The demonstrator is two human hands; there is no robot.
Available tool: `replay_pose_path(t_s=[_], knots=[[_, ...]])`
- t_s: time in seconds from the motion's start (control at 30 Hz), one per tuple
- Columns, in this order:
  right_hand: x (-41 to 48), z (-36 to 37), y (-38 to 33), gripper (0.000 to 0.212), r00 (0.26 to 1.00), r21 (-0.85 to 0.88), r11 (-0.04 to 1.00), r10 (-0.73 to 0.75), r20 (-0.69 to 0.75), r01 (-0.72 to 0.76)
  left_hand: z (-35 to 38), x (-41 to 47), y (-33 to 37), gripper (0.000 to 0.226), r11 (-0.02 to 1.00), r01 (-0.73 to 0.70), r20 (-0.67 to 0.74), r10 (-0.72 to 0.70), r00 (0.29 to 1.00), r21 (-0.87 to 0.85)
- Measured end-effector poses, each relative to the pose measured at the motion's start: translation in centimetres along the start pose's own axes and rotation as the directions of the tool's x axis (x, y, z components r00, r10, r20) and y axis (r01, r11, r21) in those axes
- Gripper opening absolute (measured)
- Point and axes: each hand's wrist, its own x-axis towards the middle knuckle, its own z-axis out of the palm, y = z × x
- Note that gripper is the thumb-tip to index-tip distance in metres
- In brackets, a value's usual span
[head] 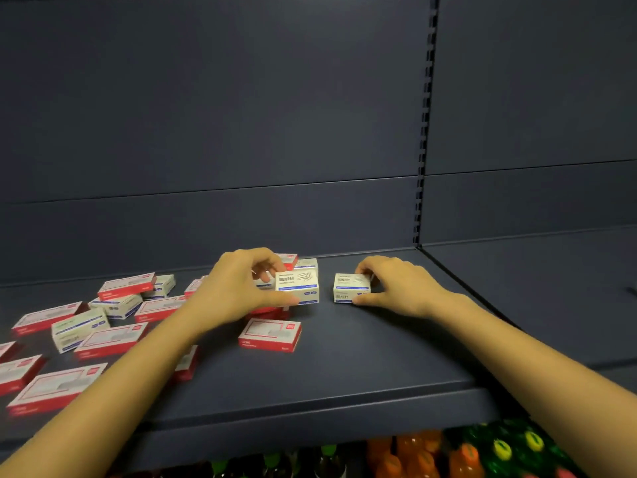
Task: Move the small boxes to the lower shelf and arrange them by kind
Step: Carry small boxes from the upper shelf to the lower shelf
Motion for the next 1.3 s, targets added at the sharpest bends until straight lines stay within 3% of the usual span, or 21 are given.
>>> replay_pose_path(t_s=[0.47, 0.73, 1.0, 1.3], knots=[[-13.1, -8.1, 9.9, 0.034, 0.941, 0.087, 0.958, 0.286, -0.18, -0.275, 8.8, 6.1, 10.4, 0.033, 0.948, -0.244, 0.079, 0.264, 0.961, -0.206], [-19.6, -13.4, 19.6, 0.03, 0.907, 0.164, 0.937, 0.341, -0.248, -0.308, 15.7, 8.2, 19.6, 0.034, 0.92, -0.3, 0.104, 0.334, 0.937, -0.251], [-21.7, -17.3, 29.2, 0.031, 0.953, 0.19, 0.961, 0.236, -0.19, -0.2, 22.1, 9.2, 27.3, 0.035, 0.951, -0.204, 0.109, 0.234, 0.966, -0.232], [-20.5, -16.4, 34.8, 0.036, 0.991, 0.262, 0.962, 0.099, -0.086, -0.073, 26.5, 8.3, 30.6, 0.032, 0.975, -0.018, 0.168, 0.056, 0.984, -0.22]])
